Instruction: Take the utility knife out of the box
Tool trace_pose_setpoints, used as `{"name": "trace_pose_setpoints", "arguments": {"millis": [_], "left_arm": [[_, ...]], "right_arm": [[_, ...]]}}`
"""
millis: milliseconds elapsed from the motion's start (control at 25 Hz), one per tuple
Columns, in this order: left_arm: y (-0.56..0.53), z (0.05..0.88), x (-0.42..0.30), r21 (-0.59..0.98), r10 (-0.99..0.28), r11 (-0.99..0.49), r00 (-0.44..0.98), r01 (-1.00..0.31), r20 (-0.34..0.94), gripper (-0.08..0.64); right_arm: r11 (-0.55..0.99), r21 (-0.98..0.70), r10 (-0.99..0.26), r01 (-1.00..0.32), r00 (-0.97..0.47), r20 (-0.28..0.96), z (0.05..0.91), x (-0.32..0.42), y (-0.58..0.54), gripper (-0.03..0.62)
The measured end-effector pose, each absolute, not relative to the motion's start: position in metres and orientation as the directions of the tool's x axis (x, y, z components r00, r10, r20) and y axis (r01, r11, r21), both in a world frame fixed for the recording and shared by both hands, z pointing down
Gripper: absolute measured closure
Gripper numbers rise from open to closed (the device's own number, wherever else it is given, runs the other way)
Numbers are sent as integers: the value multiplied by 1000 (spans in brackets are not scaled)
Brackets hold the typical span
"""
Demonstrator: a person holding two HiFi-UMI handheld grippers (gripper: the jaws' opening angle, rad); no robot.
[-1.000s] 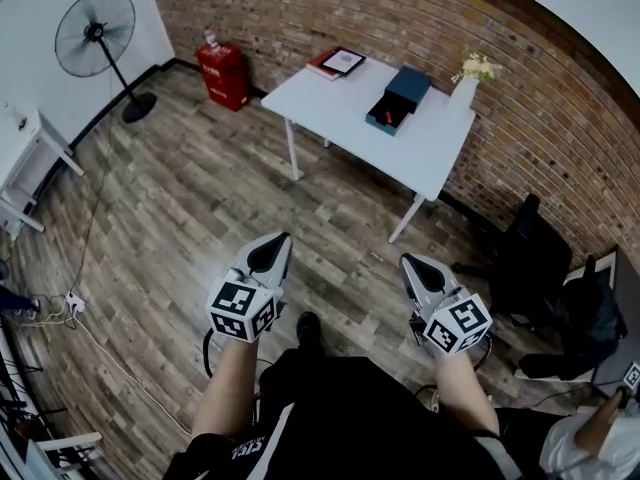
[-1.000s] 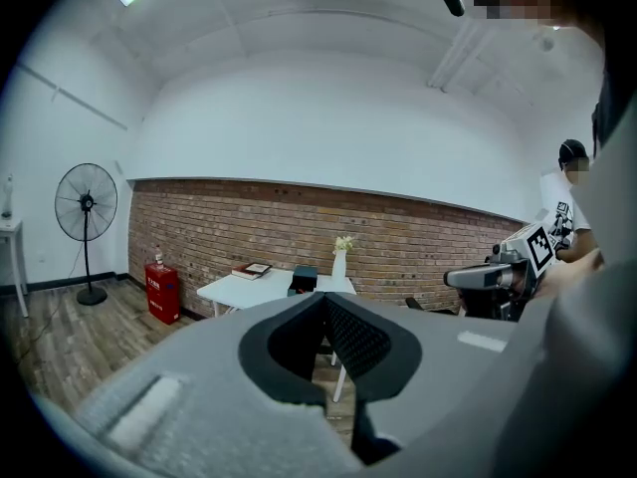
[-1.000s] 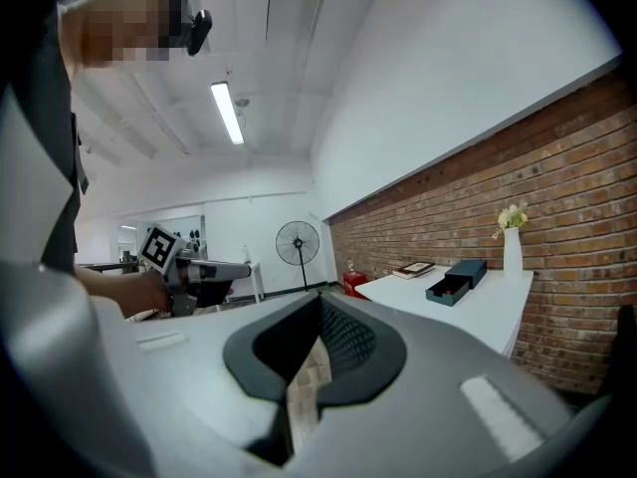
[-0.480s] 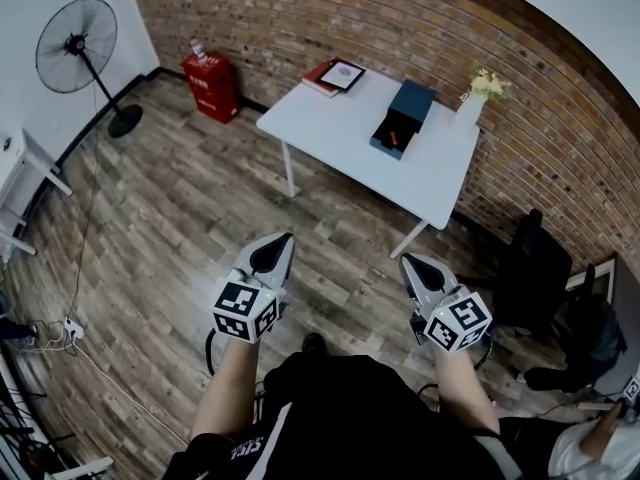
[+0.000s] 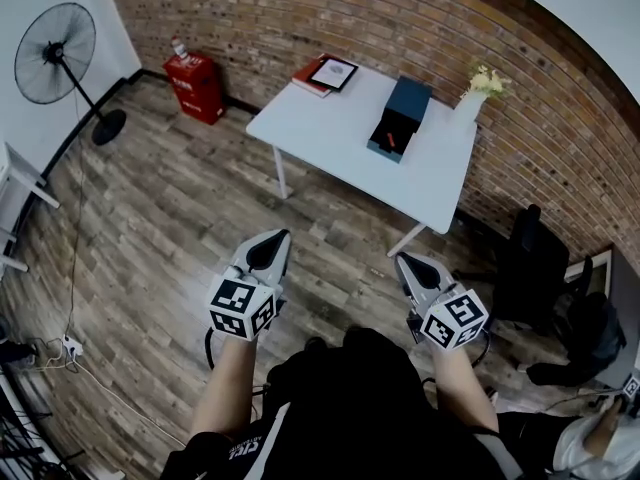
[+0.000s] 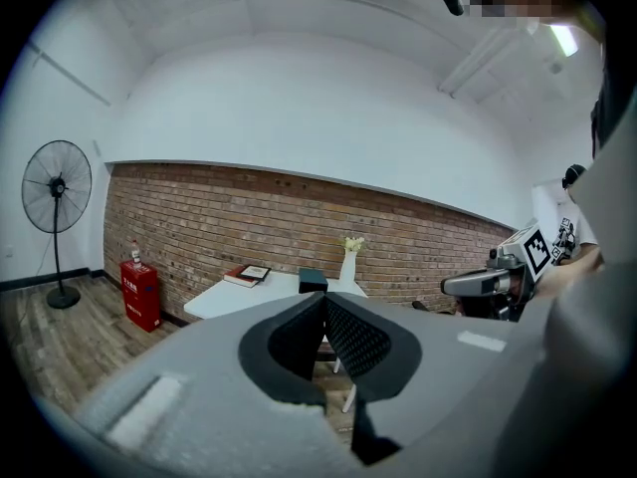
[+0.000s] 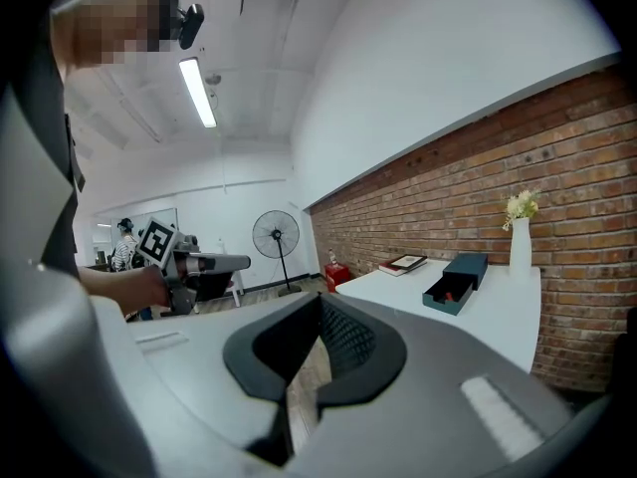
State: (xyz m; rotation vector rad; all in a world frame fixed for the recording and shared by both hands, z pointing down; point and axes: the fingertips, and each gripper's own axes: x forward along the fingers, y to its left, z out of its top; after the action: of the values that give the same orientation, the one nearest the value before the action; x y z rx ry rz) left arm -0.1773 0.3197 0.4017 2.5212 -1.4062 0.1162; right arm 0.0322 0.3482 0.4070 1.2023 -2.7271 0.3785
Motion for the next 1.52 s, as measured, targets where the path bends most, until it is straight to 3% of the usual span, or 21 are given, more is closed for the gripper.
{"name": "trace_pose_setpoints", "arguments": {"millis": [480,960,1520], "left_arm": [[209,416,-162,173,-827,-475,505,-863,247,554],[55,414,-84,153,-810,-476,499,-866,307,552],[-29,416,-44,128,-778,-521,531,-844,336,552]], "right_arm": [[641,-191,-715,-744,-669,206,422,67,215,592],[662,-266,-667,-701,-713,216,439,125,52,592],[629,-318,-675,-710,-701,229,458,152,-24,592]]}}
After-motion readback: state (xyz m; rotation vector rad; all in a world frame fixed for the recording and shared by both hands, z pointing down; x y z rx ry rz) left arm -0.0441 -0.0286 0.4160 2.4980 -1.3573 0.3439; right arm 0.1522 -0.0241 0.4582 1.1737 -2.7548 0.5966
